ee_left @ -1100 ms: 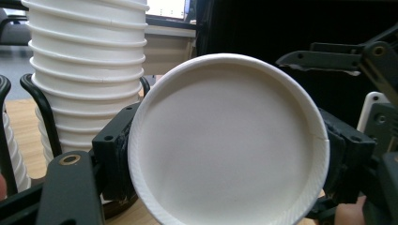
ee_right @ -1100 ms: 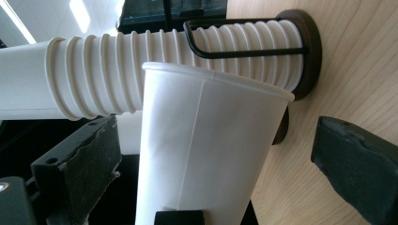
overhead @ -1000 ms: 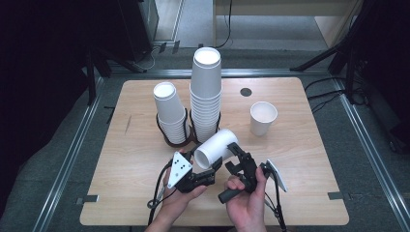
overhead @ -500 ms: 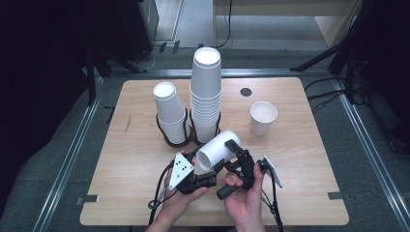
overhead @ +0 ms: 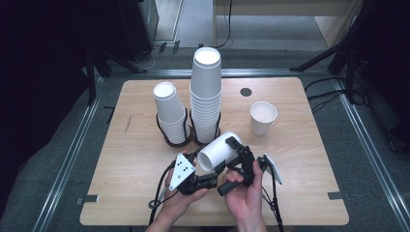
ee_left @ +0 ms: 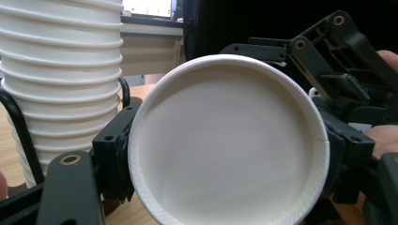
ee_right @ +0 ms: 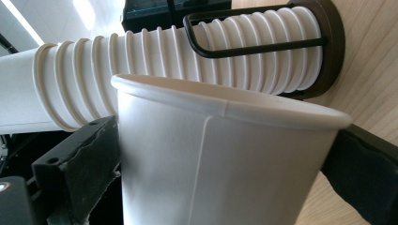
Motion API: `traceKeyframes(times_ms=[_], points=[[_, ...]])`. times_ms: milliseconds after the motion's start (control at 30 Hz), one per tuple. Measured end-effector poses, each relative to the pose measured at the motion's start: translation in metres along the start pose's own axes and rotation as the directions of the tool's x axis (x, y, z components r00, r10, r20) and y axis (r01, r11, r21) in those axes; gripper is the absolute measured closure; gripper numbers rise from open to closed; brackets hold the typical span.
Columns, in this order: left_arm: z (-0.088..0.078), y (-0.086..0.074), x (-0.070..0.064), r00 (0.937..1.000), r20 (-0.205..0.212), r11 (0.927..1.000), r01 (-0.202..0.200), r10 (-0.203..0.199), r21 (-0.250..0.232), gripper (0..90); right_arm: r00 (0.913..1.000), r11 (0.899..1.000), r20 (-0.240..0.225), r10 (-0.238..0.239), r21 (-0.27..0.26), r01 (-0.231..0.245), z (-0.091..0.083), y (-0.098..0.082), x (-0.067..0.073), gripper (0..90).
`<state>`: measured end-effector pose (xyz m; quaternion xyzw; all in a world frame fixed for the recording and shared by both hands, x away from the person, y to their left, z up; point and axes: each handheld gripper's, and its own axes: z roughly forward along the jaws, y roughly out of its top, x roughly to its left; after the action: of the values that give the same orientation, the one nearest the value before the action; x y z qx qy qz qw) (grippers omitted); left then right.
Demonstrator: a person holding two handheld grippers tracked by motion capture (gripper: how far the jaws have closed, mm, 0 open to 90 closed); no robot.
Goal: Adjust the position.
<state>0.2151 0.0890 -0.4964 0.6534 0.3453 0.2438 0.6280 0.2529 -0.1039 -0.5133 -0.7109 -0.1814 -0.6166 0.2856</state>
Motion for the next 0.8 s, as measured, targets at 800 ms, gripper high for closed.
traceKeyframes(times_ms=[800], points=[[-0.0039,0.0030,0.0030,0.9968,0.022,0.9969,-0.077,0.077,-0.015,20.4,0.9972,0.999,-0.075,0.002,0.043,0.002,0.0033,-0.0001,-0.0028,12.5]])
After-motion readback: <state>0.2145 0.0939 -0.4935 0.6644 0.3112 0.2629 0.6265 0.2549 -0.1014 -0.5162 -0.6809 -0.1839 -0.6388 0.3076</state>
